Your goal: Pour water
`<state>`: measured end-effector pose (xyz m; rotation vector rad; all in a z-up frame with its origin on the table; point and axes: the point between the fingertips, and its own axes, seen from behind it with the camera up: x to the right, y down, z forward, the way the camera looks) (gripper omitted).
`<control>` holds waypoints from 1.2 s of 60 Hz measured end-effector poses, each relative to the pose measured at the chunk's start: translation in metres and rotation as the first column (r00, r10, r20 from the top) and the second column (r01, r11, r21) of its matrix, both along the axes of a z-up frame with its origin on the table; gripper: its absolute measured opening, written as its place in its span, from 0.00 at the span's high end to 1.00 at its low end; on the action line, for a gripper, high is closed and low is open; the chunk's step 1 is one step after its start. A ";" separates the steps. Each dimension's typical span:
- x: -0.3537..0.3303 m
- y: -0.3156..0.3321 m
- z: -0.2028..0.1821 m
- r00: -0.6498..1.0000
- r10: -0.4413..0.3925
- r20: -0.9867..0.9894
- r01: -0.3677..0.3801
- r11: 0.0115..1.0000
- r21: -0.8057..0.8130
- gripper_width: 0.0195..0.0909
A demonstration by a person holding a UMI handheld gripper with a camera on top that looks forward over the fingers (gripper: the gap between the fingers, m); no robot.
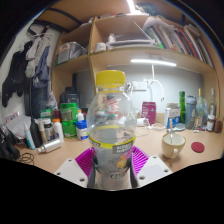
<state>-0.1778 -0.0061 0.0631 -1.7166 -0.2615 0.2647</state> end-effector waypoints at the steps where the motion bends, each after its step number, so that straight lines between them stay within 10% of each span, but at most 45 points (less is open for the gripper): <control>1: 0.000 0.000 -0.001 1.000 0.003 0.005 -0.003 1.000 -0.006 0.61; 20: 0.003 0.018 0.032 0.979 0.012 -0.205 -0.042 0.989 -0.144 0.63; 36: 0.018 0.061 0.056 0.368 -0.402 -0.838 -0.259 0.821 -0.508 0.63; 53: 0.035 0.092 0.097 -0.297 -0.614 -0.731 -0.526 0.744 -0.411 0.63; 72: 0.060 0.113 0.116 -0.546 -0.608 -0.576 -0.533 0.783 -0.321 0.63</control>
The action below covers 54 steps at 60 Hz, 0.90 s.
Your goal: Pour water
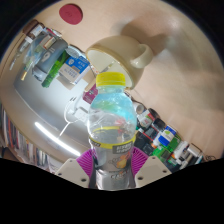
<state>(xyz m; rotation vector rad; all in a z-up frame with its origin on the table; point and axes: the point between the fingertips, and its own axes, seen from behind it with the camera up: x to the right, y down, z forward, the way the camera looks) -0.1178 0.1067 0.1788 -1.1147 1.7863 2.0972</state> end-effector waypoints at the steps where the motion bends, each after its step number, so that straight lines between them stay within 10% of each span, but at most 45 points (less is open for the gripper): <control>1: 0.002 -0.001 0.001 1.000 -0.001 -0.004 0.001 1.000 -0.004 0.63; 11: -0.013 -0.004 0.009 0.996 0.058 0.066 -0.061 0.998 0.035 0.63; 20: -0.027 -0.021 0.054 0.844 0.068 0.532 -0.250 0.928 0.278 0.63; 29: 0.032 -0.016 0.146 0.353 -0.344 0.870 -0.449 0.754 0.480 0.62; 39: 0.174 0.026 0.219 -0.285 -0.615 0.735 -0.386 0.776 0.499 0.63; 45: 0.254 0.049 0.176 -0.503 -0.555 0.662 -0.331 0.832 0.446 0.63; 54: 0.318 0.053 0.012 -0.669 -0.353 0.654 -0.291 0.934 0.206 0.63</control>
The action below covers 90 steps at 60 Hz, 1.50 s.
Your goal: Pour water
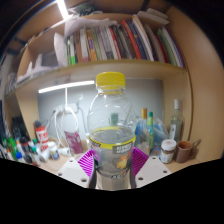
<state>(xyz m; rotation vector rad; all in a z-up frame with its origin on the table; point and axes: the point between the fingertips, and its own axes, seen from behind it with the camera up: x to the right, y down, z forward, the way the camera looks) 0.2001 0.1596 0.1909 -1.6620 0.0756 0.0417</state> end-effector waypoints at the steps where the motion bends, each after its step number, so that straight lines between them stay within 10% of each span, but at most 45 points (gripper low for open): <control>1: 0.003 0.001 -0.016 1.000 -0.001 0.020 0.001 1.000 -0.005 0.63; 13: 0.002 -0.007 -0.112 0.999 0.035 0.041 -0.029 0.992 -0.125 0.61; 47: -0.007 0.005 -0.121 0.998 0.038 0.048 -0.037 0.999 -0.029 0.48; 59: -0.008 -0.004 -0.144 0.996 0.059 0.060 -0.046 0.978 -0.205 0.19; 62: -0.006 -0.012 -0.141 0.997 0.053 0.050 -0.041 0.974 -0.222 0.07; 90: -0.024 -0.183 -0.060 0.998 0.018 0.061 0.001 0.952 -0.305 0.09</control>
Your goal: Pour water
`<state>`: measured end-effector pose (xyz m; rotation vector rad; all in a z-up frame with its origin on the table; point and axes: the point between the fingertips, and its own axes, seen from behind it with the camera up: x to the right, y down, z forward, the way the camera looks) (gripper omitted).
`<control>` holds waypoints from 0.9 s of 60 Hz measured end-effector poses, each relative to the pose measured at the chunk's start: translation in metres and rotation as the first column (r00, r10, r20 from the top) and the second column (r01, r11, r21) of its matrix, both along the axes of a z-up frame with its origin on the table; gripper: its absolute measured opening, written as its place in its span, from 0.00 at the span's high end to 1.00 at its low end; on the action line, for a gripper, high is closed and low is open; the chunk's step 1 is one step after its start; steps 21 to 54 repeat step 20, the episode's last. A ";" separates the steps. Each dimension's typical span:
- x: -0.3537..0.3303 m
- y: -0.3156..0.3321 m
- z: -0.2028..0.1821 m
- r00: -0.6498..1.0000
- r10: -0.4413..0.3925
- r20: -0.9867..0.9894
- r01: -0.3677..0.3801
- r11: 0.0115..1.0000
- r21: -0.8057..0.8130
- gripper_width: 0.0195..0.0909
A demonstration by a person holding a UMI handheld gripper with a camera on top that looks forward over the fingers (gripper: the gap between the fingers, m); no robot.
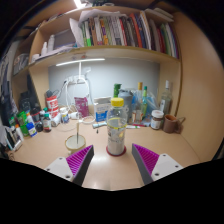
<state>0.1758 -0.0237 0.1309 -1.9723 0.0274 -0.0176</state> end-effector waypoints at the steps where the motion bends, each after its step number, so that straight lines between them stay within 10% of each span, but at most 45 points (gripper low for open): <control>1: -0.002 -0.008 0.004 1.000 -0.004 -0.005 0.004 1.000 -0.005 0.09; 20: -0.033 -0.114 0.084 1.000 -0.001 0.003 0.000 1.000 0.015 0.08; 54: -0.033 -0.114 0.084 1.000 -0.001 0.003 0.000 1.000 0.015 0.08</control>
